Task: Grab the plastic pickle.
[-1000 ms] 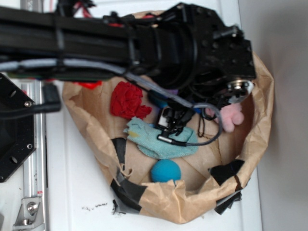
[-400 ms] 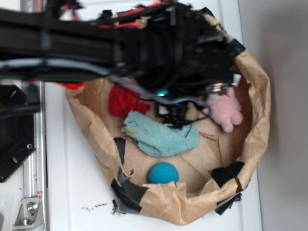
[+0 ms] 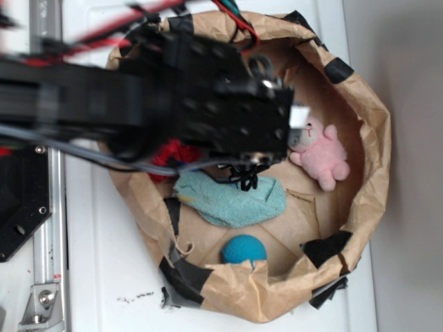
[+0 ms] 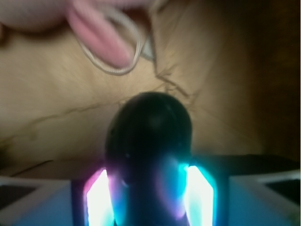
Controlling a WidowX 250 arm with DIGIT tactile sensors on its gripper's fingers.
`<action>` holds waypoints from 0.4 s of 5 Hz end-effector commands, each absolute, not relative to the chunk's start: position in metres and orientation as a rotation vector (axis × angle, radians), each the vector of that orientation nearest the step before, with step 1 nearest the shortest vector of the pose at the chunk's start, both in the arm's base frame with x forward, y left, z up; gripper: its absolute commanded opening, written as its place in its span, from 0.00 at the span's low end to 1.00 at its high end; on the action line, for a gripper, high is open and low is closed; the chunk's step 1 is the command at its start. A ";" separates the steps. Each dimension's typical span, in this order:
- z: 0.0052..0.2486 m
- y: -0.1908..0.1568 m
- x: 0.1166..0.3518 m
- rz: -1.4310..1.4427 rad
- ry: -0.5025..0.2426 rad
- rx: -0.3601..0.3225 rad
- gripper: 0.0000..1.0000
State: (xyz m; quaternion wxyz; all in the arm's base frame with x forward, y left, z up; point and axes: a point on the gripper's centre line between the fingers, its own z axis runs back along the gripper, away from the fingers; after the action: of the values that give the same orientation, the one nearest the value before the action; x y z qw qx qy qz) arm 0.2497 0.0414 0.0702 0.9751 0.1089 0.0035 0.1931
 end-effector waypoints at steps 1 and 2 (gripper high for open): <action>0.177 0.038 0.246 0.506 -0.163 0.012 0.00; 0.182 0.034 0.244 0.475 -0.148 -0.054 0.00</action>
State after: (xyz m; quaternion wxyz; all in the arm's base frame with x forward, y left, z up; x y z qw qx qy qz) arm 0.2442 0.0242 0.1653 0.9733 -0.0248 -0.0384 0.2247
